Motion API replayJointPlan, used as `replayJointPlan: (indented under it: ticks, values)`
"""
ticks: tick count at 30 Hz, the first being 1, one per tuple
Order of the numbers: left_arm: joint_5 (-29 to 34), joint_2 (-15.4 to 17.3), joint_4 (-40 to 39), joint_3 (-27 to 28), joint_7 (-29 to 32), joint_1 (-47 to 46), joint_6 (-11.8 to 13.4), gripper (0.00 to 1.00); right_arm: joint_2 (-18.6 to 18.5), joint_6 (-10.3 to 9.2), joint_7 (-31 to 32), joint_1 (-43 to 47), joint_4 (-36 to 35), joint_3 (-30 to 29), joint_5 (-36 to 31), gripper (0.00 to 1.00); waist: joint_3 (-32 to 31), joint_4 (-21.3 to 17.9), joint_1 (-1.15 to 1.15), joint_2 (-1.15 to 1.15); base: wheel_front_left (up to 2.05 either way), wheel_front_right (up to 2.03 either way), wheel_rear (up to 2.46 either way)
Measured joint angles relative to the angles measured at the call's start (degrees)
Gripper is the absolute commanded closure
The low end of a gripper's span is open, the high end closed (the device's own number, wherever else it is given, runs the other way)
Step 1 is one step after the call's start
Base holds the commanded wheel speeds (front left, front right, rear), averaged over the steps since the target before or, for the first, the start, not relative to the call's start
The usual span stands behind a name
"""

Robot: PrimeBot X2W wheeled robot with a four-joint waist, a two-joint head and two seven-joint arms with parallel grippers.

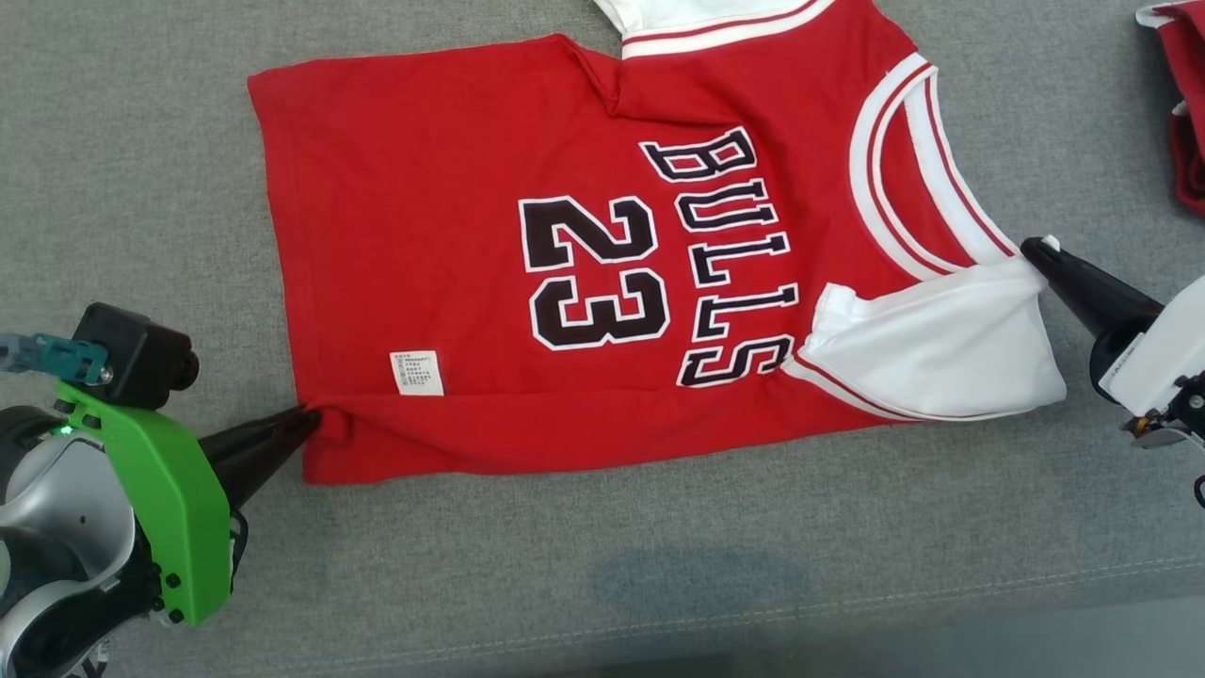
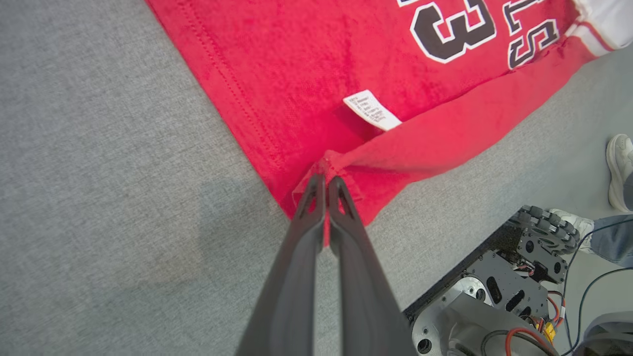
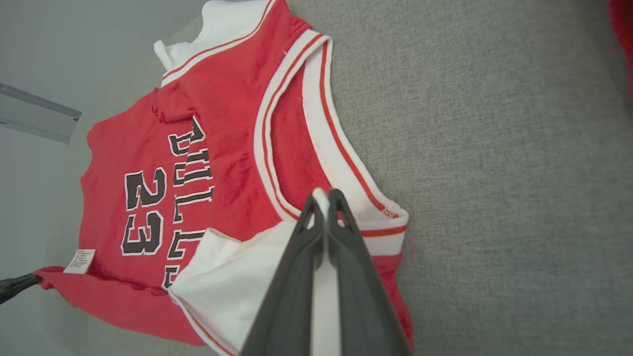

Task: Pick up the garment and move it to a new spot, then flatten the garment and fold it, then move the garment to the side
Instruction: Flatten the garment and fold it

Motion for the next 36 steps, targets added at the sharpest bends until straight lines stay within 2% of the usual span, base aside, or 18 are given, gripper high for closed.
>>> replayJointPlan:
  ticks: [17, 36]
  values:
    - [-0.2, -2.2, 3.8, -2.4, 3.4, -2.2, 0.0, 1.0, 0.7, 0.14, -0.9, -7.5, 5.8, 2.4, -3.8, 1.0, 1.1, 0.6, 0.0, 0.0, 0.0, 0.0, 0.0]
    - [0.6, -2.2, 7.9, -3.4, 5.5, -5.7, 0.1, 1.0, 2.7, 2.82, -1.6, -12.4, 11.1, 6.1, -6.2, 1.0, 1.3, 0.5, 0.0, 0.0, 0.0, 0.0, 0.0]
